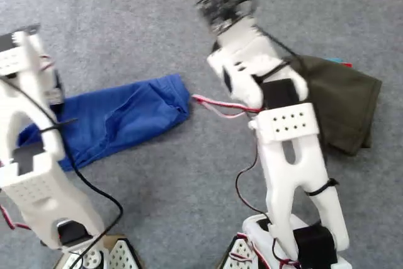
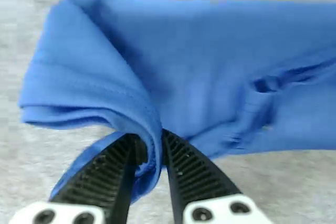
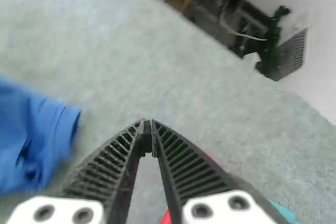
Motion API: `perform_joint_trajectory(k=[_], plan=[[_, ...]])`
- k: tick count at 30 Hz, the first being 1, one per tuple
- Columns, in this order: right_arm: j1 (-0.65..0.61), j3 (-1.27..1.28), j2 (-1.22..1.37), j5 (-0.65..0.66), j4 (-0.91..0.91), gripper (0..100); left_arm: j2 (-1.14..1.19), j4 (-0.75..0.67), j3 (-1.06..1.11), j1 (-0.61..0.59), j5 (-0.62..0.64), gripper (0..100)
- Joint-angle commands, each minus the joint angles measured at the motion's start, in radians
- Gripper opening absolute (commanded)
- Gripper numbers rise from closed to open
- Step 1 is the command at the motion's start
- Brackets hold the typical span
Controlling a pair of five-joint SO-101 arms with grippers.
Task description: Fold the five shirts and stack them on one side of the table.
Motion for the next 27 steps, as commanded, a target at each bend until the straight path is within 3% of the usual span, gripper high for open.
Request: perform_joint_trajectory(k=[1, 6, 14, 21, 27], plan=[[0.084, -0.073, -0.035, -0.081, -0.127, 1.5, -0.091, -0.046, 0.039, 0.137, 0.066, 3], [0.189, -0.077, -0.039, -0.084, -0.255, 1.5, -0.094, -0.072, 0.033, 0.311, 0.127, 3], [0.347, -0.081, -0.039, -0.083, -0.315, 1.5, -0.094, -0.167, 0.041, 0.513, 0.244, 3], [0.361, -0.09, -0.031, -0.083, -0.315, 1.5, -0.054, -0.298, 0.033, 0.619, 0.293, 3], [0.356, -0.091, -0.015, -0.083, -0.315, 1.5, 0.048, -0.318, 0.028, 0.656, 0.295, 3]])
